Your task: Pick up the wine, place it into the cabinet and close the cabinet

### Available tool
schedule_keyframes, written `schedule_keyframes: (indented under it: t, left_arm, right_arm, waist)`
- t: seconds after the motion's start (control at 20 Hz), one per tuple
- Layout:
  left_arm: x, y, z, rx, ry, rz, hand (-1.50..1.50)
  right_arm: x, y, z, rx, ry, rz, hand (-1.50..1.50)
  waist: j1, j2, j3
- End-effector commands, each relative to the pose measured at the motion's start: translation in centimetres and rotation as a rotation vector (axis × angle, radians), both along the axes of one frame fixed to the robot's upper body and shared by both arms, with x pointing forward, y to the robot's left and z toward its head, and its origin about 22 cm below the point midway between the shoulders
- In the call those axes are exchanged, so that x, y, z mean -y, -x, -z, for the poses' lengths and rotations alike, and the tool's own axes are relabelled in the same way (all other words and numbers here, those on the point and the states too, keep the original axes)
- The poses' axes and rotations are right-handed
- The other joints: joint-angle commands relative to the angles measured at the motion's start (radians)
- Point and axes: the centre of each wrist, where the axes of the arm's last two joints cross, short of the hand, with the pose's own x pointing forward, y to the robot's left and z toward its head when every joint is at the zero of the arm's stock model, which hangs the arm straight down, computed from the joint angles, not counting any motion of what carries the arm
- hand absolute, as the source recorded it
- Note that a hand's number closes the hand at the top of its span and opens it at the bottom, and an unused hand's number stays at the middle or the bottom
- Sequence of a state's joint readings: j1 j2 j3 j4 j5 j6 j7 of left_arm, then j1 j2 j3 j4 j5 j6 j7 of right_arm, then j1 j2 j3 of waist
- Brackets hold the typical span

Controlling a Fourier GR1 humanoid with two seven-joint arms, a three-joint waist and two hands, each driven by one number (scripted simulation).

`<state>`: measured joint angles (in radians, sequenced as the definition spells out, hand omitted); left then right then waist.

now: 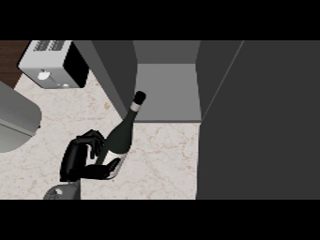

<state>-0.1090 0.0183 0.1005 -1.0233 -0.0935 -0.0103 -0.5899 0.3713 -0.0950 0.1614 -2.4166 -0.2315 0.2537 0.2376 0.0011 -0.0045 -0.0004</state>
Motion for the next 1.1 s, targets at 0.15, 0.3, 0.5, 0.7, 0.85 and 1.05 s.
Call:
schedule_keyframes:
  t: [0.15,0.3,0.5,0.7,0.85,1.05]
  left_arm:
    - [4.4,-2.9,-4.7,0.009,0.004,-0.005,1.5]
    - [5.0,-2.8,-5.5,-0.012,0.008,-0.006,1.5]
    - [6.9,-5.3,-5.6,-0.035,-0.064,0.019,1.5]
    - [10.2,-7.2,-9.4,-0.007,-0.165,0.004,1.5]
    - [11.9,-6.2,-9.6,-0.02,-0.17,0.01,1.5]
    - [13.2,-7.7,-10.2,-0.017,-0.169,-0.003,1.5]
  right_arm:
    - [0.5,2.8,-1.7,0.021,-0.027,-0.008,-1.5]
    - [1.4,1.5,-1.6,0.046,-0.025,-0.019,-1.5]
    - [0.1,2.5,-2.6,0.047,-0.02,-0.021,-1.5]
    - [0.8,1.1,-2.2,0.05,-0.035,-0.007,-1.5]
    - [0.7,3.3,-2.5,0.036,-0.027,-0.017,-1.5]
    - [1.1,2.1,-2.5,0.039,-0.024,-0.023,-1.5]
  waist:
    - [-0.013,0.001,0.001]
    - [-0.008,0.003,0.001]
    - [-0.015,0.004,0.0]
    - [-0.013,0.003,0.001]
    - [-0.021,0.0,0.001]
    - [-0.026,0.004,0.0]
